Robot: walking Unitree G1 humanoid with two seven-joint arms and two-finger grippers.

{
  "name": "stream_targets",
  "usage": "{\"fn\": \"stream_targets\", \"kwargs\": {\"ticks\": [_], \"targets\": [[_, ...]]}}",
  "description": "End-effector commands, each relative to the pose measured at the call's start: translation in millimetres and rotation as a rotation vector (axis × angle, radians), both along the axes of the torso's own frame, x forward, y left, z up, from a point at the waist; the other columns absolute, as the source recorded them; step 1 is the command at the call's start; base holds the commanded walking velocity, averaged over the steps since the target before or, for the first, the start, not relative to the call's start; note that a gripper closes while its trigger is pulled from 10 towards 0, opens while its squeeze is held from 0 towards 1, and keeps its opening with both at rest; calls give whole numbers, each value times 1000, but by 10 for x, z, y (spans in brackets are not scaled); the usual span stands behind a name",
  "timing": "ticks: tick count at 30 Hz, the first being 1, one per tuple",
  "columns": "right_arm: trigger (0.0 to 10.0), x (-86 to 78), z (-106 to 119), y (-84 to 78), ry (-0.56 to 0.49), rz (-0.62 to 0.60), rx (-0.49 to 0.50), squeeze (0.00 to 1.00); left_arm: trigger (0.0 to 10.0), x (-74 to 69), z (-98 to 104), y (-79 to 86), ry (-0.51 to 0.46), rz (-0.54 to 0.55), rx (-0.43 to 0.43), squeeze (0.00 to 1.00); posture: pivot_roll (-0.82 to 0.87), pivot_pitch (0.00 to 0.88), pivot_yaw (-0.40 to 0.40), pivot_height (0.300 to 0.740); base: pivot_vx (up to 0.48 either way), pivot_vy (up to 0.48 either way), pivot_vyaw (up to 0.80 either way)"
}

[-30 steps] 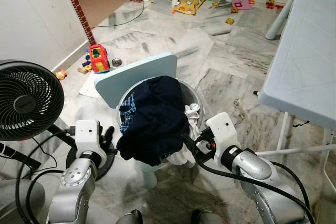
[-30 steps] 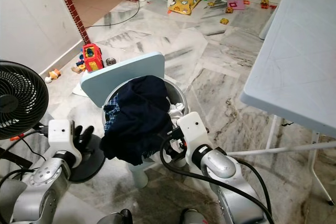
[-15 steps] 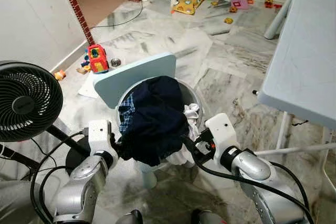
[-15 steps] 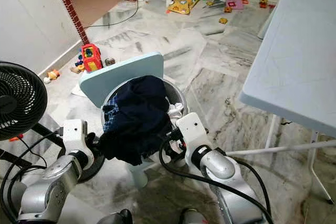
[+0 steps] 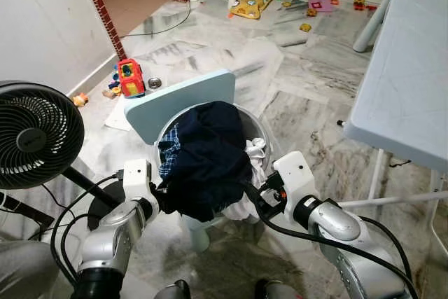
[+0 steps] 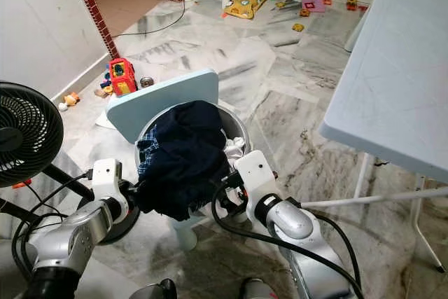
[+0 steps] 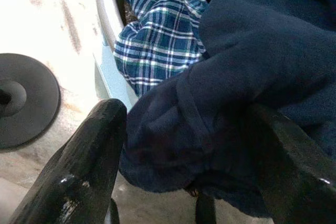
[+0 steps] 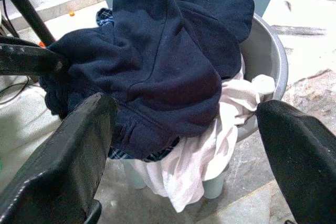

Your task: Hang hanger

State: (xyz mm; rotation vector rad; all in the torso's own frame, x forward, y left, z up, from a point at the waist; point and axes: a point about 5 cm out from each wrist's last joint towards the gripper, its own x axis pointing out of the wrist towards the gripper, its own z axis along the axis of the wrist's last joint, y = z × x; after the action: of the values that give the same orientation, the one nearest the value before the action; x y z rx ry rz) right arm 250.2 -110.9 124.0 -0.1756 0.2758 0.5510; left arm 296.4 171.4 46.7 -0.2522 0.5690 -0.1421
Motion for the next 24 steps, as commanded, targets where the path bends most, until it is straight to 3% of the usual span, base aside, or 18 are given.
{"fn": "stream_targets", "kwargs": {"ticks": [1, 2, 11, 24], "targets": [[10000, -25, 31, 8, -12, -3, 0, 0, 2588, 1, -43, 44, 14, 5, 5, 0, -169, 181, 69, 740, 0, 0, 0], [10000, -29, 31, 10, -12, -4, 0, 0, 0, 57, -62, 12, 25, -4, -14, 0, -173, 181, 68, 740, 0, 0, 0], [10000, -23, 41, 12, -19, -3, -8, 0, 0, 158, -136, -174, 59, -46, -54, 0, -188, 165, 72, 740, 0, 0, 0], [10000, 21, 46, 39, -30, 6, -6, 0, 0, 221, -126, -117, 18, -14, -65, 0, -178, 140, 61, 740, 0, 0, 0]]}}
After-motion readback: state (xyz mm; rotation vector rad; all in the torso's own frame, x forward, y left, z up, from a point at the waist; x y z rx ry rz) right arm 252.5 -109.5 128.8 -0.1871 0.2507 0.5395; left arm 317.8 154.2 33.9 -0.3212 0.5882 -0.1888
